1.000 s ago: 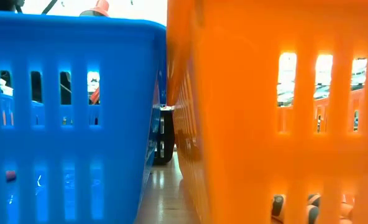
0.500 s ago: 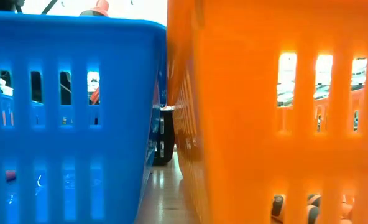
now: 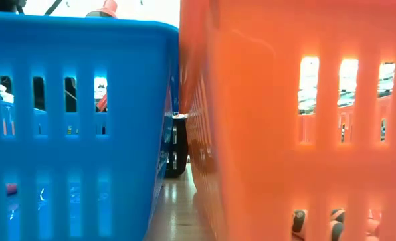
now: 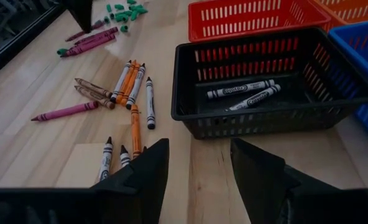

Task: Sort crayons
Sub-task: Put the red crayon into the blue basket

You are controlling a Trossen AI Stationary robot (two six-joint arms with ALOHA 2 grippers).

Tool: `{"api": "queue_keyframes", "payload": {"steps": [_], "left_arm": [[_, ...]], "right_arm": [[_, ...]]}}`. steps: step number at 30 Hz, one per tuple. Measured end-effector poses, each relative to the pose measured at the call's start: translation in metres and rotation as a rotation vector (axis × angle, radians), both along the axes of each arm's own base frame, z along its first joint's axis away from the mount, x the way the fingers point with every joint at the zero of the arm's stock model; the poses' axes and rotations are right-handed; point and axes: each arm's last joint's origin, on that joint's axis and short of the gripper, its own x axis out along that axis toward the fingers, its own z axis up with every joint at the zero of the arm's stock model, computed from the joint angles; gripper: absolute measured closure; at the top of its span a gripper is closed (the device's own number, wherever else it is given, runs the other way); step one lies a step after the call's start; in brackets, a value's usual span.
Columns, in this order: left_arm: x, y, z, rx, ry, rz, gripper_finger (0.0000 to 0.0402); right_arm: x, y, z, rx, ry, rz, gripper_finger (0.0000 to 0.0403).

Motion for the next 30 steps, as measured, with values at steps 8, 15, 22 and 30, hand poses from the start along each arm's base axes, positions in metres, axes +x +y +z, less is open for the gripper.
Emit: {"api": "queue_keyframes", "payload": {"steps": [8,15,22,30], "left_arm": [[-0.001,0.001,-0.002,0.013,0.024,0.0,0.0217],[-0.001,0.001,-0.002,0.014,0.025,0.0,0.0217],[-0.001,0.001,-0.002,-0.017,0.021,0.014,0.0217],[-0.001,0.001,-0.002,-0.042,0.011,0.036,0.0217]], "right_arm": [[0.018,0.01,0.027,0.033,-0.047,-0.044,0.0371],[0.044,0.05,0.05,0.072,-0.078,-0.024,0.0369],[0.072,0.112,0.066,0.142,-0.166,0.067,0.0369],[0.092,0.184,0.08,0.178,-0.285,0.041,0.0369]]}}
